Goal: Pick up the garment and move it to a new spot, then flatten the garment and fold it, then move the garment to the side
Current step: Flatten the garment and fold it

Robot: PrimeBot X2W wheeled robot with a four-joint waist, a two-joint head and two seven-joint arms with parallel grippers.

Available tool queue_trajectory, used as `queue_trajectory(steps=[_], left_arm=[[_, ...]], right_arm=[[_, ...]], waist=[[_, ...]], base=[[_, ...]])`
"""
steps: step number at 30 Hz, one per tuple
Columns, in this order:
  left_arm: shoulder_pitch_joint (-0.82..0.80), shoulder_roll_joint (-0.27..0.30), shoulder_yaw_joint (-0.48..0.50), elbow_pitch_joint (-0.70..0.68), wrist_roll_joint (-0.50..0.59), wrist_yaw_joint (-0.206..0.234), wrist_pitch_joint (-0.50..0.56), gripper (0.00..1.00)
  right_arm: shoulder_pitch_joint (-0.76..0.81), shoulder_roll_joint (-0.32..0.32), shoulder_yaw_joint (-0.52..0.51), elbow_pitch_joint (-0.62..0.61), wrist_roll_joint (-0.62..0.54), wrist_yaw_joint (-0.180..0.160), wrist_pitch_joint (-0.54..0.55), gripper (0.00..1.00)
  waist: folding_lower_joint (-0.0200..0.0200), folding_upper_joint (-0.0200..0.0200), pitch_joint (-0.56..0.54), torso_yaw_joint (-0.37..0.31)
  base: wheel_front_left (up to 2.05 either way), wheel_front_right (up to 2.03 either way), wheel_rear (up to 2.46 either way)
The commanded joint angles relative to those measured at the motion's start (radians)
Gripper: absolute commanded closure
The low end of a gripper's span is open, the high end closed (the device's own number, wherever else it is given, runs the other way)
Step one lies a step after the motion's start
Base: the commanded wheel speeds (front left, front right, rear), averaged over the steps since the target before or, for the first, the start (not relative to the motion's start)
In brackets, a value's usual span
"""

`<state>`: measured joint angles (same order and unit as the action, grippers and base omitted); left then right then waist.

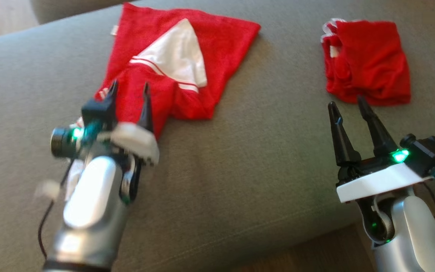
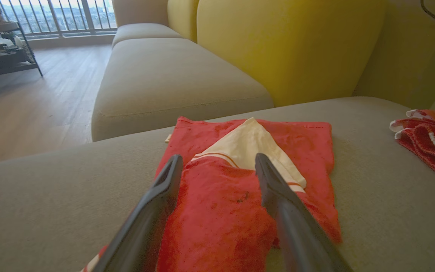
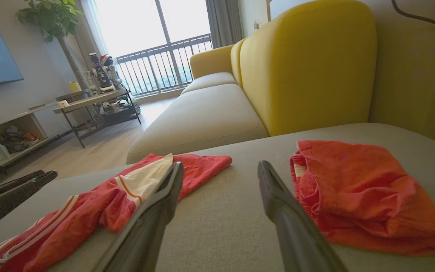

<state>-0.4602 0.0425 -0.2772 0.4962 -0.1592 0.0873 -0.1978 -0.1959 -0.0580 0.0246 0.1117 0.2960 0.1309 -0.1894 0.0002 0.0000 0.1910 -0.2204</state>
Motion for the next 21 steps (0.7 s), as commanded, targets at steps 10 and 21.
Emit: queue_trajectory(steps=[10,21], left_arm=[[-0.320,0.011,-0.058,0.329,0.047,0.044,0.172,0.00],[-0.386,0.021,-0.128,0.465,0.106,0.067,0.048,1.00]], right_arm=[[-0.042,0.008,0.041,-0.009,0.045,0.000,-0.043,0.00],[-0.049,0.008,0.037,0.028,0.057,0.000,-0.061,0.00]], waist=[[-0.0002,0.0000,0.101,-0.115],[-0.0002,0.0000,0.084,-0.088]], base=[[0.00,0.00,0.00],[0.00,0.00,0.00]])
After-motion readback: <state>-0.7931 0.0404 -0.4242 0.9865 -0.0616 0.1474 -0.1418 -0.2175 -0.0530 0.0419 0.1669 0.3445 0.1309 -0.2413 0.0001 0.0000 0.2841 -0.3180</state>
